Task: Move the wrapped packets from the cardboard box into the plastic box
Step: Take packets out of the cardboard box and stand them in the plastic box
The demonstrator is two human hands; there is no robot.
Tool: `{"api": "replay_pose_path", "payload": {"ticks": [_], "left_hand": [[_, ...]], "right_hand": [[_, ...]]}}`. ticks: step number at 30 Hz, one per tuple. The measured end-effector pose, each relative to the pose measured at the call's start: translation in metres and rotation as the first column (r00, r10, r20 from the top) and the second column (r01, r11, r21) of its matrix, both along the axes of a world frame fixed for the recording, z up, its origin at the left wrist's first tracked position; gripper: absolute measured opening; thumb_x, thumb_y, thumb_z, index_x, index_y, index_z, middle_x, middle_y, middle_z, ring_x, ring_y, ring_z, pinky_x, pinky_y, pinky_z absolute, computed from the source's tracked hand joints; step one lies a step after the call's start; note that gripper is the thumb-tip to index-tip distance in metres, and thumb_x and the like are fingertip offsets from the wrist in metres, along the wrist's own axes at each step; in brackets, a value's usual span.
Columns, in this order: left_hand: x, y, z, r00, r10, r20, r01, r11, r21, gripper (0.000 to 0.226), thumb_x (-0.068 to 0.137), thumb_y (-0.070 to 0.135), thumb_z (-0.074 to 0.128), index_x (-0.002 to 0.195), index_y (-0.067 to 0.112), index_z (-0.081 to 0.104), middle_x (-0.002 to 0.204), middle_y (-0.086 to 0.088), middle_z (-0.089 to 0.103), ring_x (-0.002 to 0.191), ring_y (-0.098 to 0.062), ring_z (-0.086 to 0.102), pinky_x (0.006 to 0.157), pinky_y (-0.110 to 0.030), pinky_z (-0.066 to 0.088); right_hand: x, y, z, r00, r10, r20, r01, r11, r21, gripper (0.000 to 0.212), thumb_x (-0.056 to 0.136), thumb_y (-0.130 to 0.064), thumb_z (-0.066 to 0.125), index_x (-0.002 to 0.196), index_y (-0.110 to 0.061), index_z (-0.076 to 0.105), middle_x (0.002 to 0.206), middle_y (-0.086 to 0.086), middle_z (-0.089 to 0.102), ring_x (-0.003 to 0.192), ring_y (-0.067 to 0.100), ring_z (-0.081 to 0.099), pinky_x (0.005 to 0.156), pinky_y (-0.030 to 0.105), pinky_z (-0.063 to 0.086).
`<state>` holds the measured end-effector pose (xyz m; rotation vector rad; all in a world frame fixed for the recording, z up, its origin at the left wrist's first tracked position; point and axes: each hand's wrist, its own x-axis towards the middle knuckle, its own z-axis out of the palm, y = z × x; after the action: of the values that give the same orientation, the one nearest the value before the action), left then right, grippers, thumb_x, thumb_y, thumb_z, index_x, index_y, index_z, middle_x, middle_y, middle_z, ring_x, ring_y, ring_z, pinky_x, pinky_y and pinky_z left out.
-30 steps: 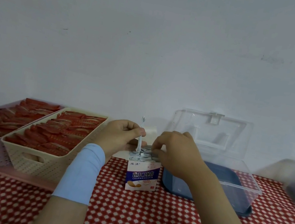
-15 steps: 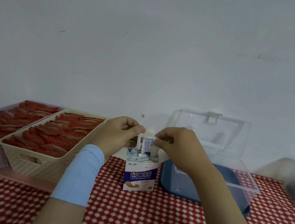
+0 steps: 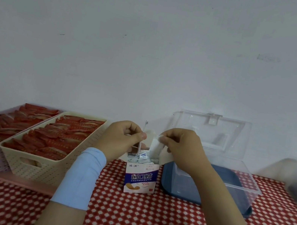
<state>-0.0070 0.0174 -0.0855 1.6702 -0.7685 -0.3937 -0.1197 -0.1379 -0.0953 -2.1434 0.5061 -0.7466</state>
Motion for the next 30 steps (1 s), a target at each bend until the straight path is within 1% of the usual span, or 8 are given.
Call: {"api": "replay_pose_path", "payload": {"ticks": [4, 7, 13, 18, 24, 26, 28, 30], "left_hand": [[0.002, -0.001, 0.001, 0.991, 0.123, -0.051, -0.128, 0.984, -0.121, 0.015, 0.092, 0.012, 0.069, 0.098, 0.0, 0.064, 0.099, -0.014, 0.073, 0.081, -0.018, 0.076, 0.08, -0.044, 0.062], [0.001, 0.001, 0.005, 0.984, 0.104, -0.146, -0.136, 0.964, -0.23, 0.009, 0.094, 0.011, 0.065, 0.096, 0.002, 0.064, 0.101, -0.011, 0.075, 0.084, -0.021, 0.076, 0.075, -0.038, 0.062], [-0.016, -0.001, 0.01, 0.87, -0.318, -0.377, 0.207, 0.929, -0.305, 0.032, 0.095, 0.019, 0.056, 0.118, -0.003, 0.062, 0.111, -0.022, 0.072, 0.096, -0.032, 0.072, 0.07, -0.038, 0.062], [-0.021, -0.009, 0.007, 0.802, -0.41, -0.434, 0.269, 0.897, -0.35, 0.044, 0.089, 0.025, 0.059, 0.123, -0.002, 0.06, 0.108, -0.02, 0.072, 0.099, -0.032, 0.072, 0.074, -0.041, 0.062], [-0.027, -0.02, 0.001, 0.752, -0.449, -0.482, 0.279, 0.88, -0.385, 0.031, 0.083, 0.024, 0.062, 0.102, 0.0, 0.067, 0.079, -0.011, 0.069, 0.065, -0.017, 0.069, 0.054, -0.024, 0.056], [-0.027, -0.023, -0.002, 0.76, -0.431, -0.486, 0.246, 0.883, -0.4, 0.029, 0.081, 0.025, 0.064, 0.098, 0.002, 0.069, 0.079, -0.012, 0.067, 0.065, -0.018, 0.066, 0.054, -0.024, 0.055], [-0.027, -0.025, -0.003, 0.763, -0.433, -0.48, 0.239, 0.879, -0.413, 0.03, 0.083, 0.025, 0.064, 0.101, 0.001, 0.068, 0.084, -0.013, 0.067, 0.07, -0.019, 0.065, 0.055, -0.024, 0.056], [-0.027, -0.025, -0.005, 0.757, -0.433, -0.489, 0.219, 0.874, -0.434, 0.028, 0.092, 0.022, 0.059, 0.107, -0.001, 0.066, 0.085, -0.013, 0.069, 0.07, -0.018, 0.068, 0.055, -0.023, 0.055]], "right_hand": [[-0.004, 0.0, 0.012, 0.966, -0.099, 0.239, 0.087, 0.995, 0.057, 0.013, 0.096, -0.018, 0.064, 0.088, -0.022, 0.073, 0.075, -0.006, 0.07, 0.067, 0.007, 0.064, 0.063, 0.022, 0.053], [-0.012, 0.003, 0.026, 0.934, -0.02, 0.357, -0.015, 0.995, 0.094, 0.013, 0.096, -0.012, 0.063, 0.088, -0.016, 0.073, 0.068, -0.01, 0.069, 0.059, 0.001, 0.06, 0.055, 0.017, 0.048], [-0.007, 0.016, 0.024, 0.952, 0.063, 0.299, -0.07, 0.997, 0.013, 0.014, 0.096, -0.015, 0.064, 0.087, -0.019, 0.074, 0.075, -0.008, 0.07, 0.062, 0.0, 0.058, 0.06, 0.012, 0.046], [-0.004, 0.017, 0.018, 0.953, 0.04, 0.3, -0.064, 0.995, 0.071, 0.012, 0.098, -0.015, 0.061, 0.093, -0.015, 0.072, 0.083, 0.001, 0.069, 0.068, 0.002, 0.063, 0.058, 0.015, 0.053], [0.002, 0.018, 0.013, 0.954, -0.011, 0.3, -0.011, 0.997, 0.073, 0.01, 0.096, -0.023, 0.064, 0.092, -0.027, 0.072, 0.079, -0.011, 0.068, 0.07, 0.011, 0.065, 0.066, 0.03, 0.058], [0.002, 0.018, 0.011, 0.961, 0.005, 0.276, -0.028, 0.997, 0.077, 0.013, 0.095, -0.026, 0.064, 0.105, -0.029, 0.071, 0.09, -0.016, 0.067, 0.08, 0.013, 0.066, 0.074, 0.036, 0.059], [0.002, 0.017, 0.01, 0.969, -0.008, 0.247, 0.004, 1.0, 0.019, 0.029, 0.095, -0.03, 0.065, 0.123, -0.033, 0.061, 0.109, -0.018, 0.061, 0.094, 0.006, 0.062, 0.081, 0.028, 0.055], [-0.002, 0.017, 0.014, 0.965, -0.017, 0.262, 0.016, 1.0, 0.007, 0.024, 0.095, -0.033, 0.064, 0.118, -0.036, 0.057, 0.114, -0.015, 0.058, 0.096, 0.008, 0.063, 0.079, 0.027, 0.055]]}}
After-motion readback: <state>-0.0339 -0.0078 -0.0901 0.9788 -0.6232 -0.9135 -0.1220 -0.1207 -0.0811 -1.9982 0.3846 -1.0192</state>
